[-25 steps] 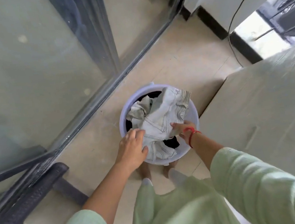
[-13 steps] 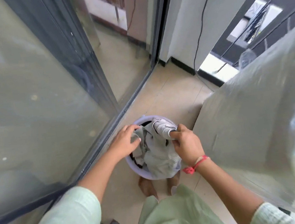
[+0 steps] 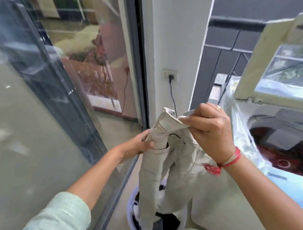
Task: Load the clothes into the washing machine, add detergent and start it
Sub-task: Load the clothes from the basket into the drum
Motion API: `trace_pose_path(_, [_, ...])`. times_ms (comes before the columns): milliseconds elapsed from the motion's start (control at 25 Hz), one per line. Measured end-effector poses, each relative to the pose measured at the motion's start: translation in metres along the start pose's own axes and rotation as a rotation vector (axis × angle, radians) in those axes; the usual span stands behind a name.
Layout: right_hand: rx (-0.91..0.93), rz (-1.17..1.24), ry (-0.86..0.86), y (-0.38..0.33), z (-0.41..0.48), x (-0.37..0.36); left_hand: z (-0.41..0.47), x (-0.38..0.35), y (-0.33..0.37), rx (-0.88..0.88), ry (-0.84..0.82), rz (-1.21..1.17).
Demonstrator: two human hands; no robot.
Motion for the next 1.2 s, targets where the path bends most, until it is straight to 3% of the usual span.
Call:
trace_pose_path(80, [0.028,-0.004,0.053,-0.006,0.011,0.01,-0.01,-0.001,0.031,-0.071,-0.048,-0.123])
trace_pose_path(160, [0.028,-0.088,0.103,-0.008,0.015,0.017,-0.013,0.004,0.042,-0.089,0.032,-0.142])
trace_pose_path(280, [-0.01,-0.266,0.163,-0.007,0.013,0.022,-0.016,0.041,0.05,-0.147,0.476,-0.037])
trace_pose_path(400, [-0.131,-0.196,0.15,0.015,0.008,0.02,-0.039,0.067,0.073,-0.156,0.798,0.402])
trace_pose_path(480, [-0.353,0.064,0.133,0.053,-0.01,0.017,-0.055,0.069,0.099,-0.218,0.801,0.63])
trace_pose_path(600, [-0.937,0.226,0.198,0.123,-0.092,0.003,-0.074,0.078,0.119,-0.3,0.704,0.679])
trace_pose_path(720, [-1.483,0.582,0.103,0.15,-0.183,-0.059,-0.099,0.09,0.127,-0.373,0.717,0.464])
trace_pose_path(840, [-1.866,0.987,-0.15,0.12,-0.231,-0.132,-0.125,0.091,0.133,-0.475,0.698,0.219])
trace_pose_path(920, [-1.93,1.115,-0.332,0.099,-0.242,-0.174,-0.14,0.099,0.123,-0.48,0.724,0.064])
trace_pose_path(1080, [-1.804,1.348,-0.607,0.051,-0.21,-0.218,-0.165,0.111,0.099,-0.448,0.759,-0.07])
trace_pose_path(1160, [-1.743,1.296,-0.651,0.045,-0.195,-0.223,-0.17,0.115,0.09,-0.411,0.77,-0.08])
trace_pose_path(1200, [-1.702,1.244,-0.573,0.049,-0.186,-0.223,-0.173,0.117,0.086,-0.379,0.791,-0.057])
Point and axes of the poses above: each hand's wrist, its own z-axis towards the middle knuckle, its own x-axis out of the back of the hand, y = z × x, the point moved 8 cm from there along z, towards the middle knuckle, and after that the axes turned 12 degrees about z, right-handed, at the moved point
